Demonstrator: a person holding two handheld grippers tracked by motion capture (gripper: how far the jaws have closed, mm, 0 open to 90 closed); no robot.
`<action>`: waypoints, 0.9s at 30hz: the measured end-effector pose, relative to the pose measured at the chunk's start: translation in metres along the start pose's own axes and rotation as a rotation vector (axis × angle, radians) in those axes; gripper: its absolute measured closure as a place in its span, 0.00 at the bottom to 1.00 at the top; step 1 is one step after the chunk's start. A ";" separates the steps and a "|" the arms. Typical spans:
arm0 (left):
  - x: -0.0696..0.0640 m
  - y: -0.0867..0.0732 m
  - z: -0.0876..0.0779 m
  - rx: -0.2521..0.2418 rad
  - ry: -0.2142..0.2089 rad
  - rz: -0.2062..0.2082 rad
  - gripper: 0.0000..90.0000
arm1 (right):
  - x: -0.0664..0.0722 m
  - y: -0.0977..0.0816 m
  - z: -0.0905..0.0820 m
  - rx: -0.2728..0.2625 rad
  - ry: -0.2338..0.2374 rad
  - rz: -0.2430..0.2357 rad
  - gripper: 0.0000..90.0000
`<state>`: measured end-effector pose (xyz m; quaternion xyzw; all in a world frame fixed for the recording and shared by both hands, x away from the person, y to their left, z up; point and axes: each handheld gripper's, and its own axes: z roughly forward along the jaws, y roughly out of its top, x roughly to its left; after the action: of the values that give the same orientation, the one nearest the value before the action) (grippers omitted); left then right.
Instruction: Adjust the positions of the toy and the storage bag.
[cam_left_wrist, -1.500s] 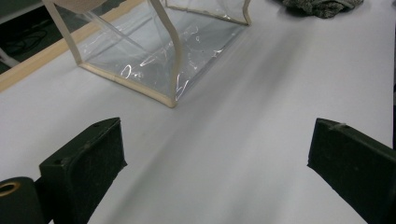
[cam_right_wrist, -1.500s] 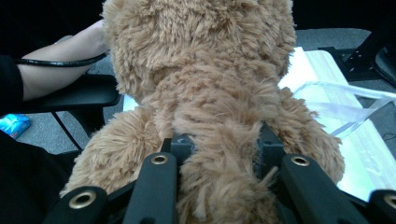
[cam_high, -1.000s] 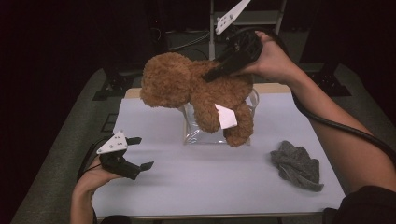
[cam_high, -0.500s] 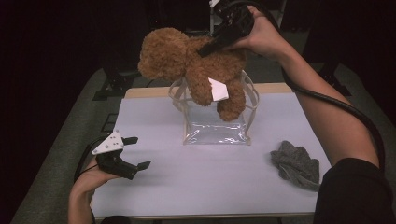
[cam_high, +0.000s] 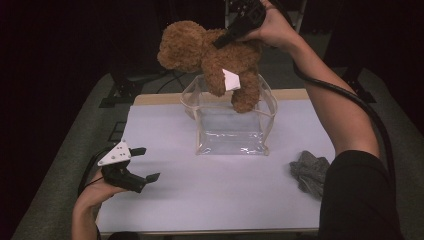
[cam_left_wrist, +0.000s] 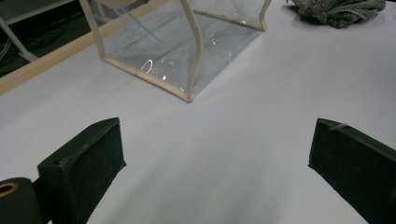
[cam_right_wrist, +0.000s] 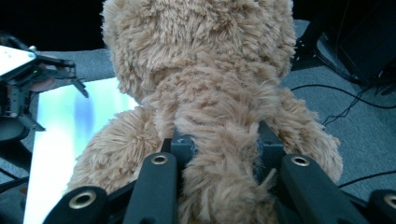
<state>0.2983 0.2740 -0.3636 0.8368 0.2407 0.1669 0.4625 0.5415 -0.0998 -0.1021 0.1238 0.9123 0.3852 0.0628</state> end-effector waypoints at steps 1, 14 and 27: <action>0.000 0.000 0.000 0.000 0.001 -0.004 0.03 | 0.000 0.000 0.000 0.000 0.000 0.000 0.75; -0.001 -0.002 -0.004 0.003 0.007 -0.003 0.03 | -0.015 0.006 0.016 0.010 -0.036 0.005 0.75; -0.004 -0.001 -0.001 0.009 -0.008 0.006 0.03 | 0.028 -0.011 0.025 0.030 0.030 -0.034 0.75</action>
<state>0.2940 0.2724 -0.3645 0.8402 0.2371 0.1638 0.4595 0.5178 -0.0822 -0.1281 0.1034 0.9209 0.3719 0.0539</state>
